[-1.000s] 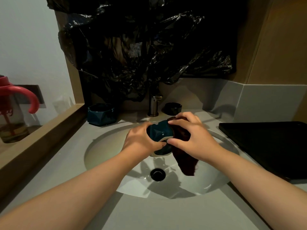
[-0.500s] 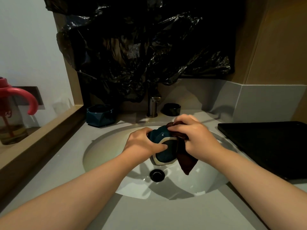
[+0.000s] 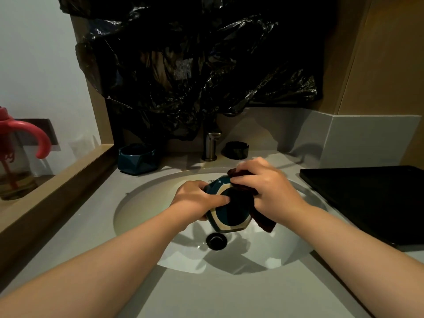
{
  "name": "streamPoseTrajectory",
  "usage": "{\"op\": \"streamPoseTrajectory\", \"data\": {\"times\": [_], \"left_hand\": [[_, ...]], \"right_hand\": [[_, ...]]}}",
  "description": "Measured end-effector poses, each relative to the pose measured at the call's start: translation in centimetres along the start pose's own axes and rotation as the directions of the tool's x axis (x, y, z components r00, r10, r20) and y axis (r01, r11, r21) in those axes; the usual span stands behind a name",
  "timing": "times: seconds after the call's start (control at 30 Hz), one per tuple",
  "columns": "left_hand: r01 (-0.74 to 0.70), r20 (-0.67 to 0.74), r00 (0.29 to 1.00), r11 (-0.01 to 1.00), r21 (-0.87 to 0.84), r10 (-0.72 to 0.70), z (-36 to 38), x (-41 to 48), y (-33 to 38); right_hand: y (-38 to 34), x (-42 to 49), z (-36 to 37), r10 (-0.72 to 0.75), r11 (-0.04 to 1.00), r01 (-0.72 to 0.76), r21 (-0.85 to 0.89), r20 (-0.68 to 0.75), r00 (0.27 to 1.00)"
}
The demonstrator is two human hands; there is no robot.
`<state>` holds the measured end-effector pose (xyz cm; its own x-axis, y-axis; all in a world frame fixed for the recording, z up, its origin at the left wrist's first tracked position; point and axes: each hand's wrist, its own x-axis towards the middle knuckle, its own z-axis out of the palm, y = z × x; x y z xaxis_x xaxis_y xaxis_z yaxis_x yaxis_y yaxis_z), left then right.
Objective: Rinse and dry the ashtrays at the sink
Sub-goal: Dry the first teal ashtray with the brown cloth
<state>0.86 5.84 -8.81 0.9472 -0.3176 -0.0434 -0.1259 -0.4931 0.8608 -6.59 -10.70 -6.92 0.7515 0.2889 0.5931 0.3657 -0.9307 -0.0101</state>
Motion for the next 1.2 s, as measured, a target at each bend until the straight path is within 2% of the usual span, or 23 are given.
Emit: {"op": "streamPoseTrajectory", "data": {"times": [0.07, 0.13, 0.23, 0.33, 0.4, 0.47, 0.53, 0.67, 0.8, 0.97, 1.13, 1.2], "left_hand": [[-0.008, -0.004, 1.0, 1.0, 0.024, 0.008, 0.1, 0.0, 0.0], [-0.024, -0.021, 0.999, 0.999, 0.043, 0.025, 0.1, 0.0, 0.0], [-0.077, -0.07, 0.994, 0.995, 0.063, 0.082, -0.1, 0.0, -0.1], [-0.173, -0.106, 0.975, 0.965, 0.197, 0.196, -0.1, -0.2, -0.1], [-0.241, -0.116, 0.954, 0.939, 0.246, 0.276, -0.1, -0.5, -0.1], [-0.278, -0.122, 0.94, 0.921, 0.272, 0.319, -0.2, -0.6, -0.1], [-0.311, -0.112, 0.924, 0.89, 0.334, 0.365, -0.1, -0.7, -0.1], [-0.367, -0.093, 0.897, 0.844, 0.391, 0.433, 0.1, -1.0, 0.0], [-0.378, -0.097, 0.887, 0.83, 0.41, 0.452, 0.0, -1.0, -0.1], [-0.374, -0.09, 0.888, 0.821, 0.431, 0.451, 0.2, -1.1, -0.1], [-0.361, -0.078, 0.898, 0.825, 0.436, 0.434, 0.2, -1.1, -0.1], [-0.361, -0.068, 0.9, 0.824, 0.437, 0.43, 0.3, -1.2, 0.0]], "right_hand": [[-0.6, 0.1, 0.4, -0.078, 0.997, 0.078, -0.027, 0.022, 0.997], [-0.6, 0.2, 0.5, -0.064, 0.998, 0.065, -0.017, 0.012, 0.998], [0.7, 0.1, -0.1, 0.103, 0.994, -0.102, 0.048, -0.017, 0.995], [2.2, -0.1, -0.9, 0.287, 0.954, -0.291, 0.072, 0.06, 0.956], [2.6, -0.1, -1.7, 0.415, 0.891, -0.414, 0.185, 0.034, 0.909], [2.5, 0.0, -2.2, 0.48, 0.839, -0.455, 0.299, -0.009, 0.877], [1.8, 0.1, -2.2, 0.459, 0.836, -0.424, 0.35, -0.022, 0.888], [0.0, 0.2, -1.3, 0.316, 0.858, -0.305, 0.414, 0.042, 0.948], [0.0, 0.4, -1.2, 0.351, 0.76, -0.377, 0.53, 0.152, 0.924], [-0.2, 0.5, -0.1, 0.446, 0.747, -0.482, 0.458, 0.193, 0.874], [-1.2, 0.4, -0.4, 0.345, 0.893, -0.353, 0.279, 0.082, 0.935], [-1.6, 0.3, -0.5, 0.241, 0.942, -0.244, 0.232, 0.04, 0.97]]}}
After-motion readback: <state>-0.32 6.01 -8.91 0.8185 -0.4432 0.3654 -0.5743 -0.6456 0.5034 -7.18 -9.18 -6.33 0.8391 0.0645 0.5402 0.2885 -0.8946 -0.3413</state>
